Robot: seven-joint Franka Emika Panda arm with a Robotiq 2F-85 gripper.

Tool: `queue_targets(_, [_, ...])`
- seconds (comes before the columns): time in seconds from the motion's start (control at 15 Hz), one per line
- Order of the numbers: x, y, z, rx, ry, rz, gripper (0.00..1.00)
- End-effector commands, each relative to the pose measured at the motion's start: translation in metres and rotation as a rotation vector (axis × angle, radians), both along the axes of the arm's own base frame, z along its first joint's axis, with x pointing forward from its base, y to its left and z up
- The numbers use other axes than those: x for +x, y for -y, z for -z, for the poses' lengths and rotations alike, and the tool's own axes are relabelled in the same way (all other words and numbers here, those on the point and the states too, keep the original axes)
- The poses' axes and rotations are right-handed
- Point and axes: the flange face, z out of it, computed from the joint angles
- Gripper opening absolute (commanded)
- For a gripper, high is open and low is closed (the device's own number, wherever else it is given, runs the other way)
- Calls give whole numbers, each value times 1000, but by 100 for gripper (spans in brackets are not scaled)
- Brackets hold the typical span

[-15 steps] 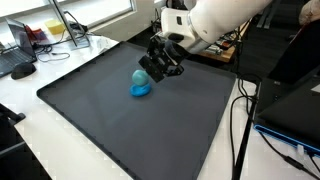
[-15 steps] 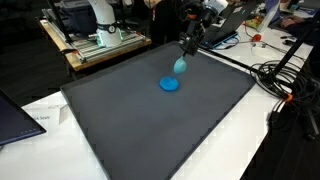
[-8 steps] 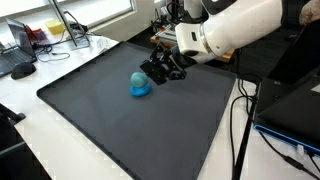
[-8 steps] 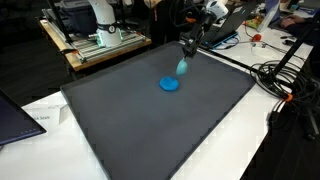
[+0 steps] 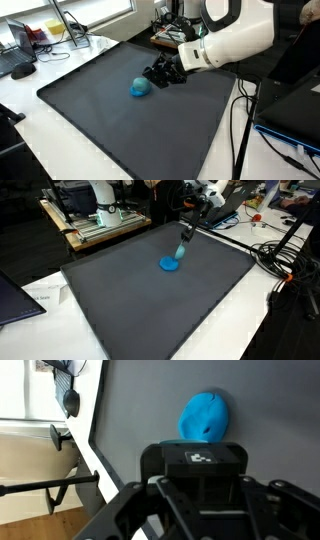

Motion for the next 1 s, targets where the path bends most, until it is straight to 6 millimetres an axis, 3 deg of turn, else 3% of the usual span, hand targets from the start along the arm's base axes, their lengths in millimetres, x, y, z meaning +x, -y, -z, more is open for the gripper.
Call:
queue_targets(0.0, [2, -1, 5, -29, -54, -29, 22])
queue_targets(0.2, [6, 0, -10, 16, -69, 19, 22])
queue_targets(0.67, [29, 11, -90, 255, -64, 123, 22])
queue_targets(0.93, [39, 29, -124, 378, -83, 183, 22])
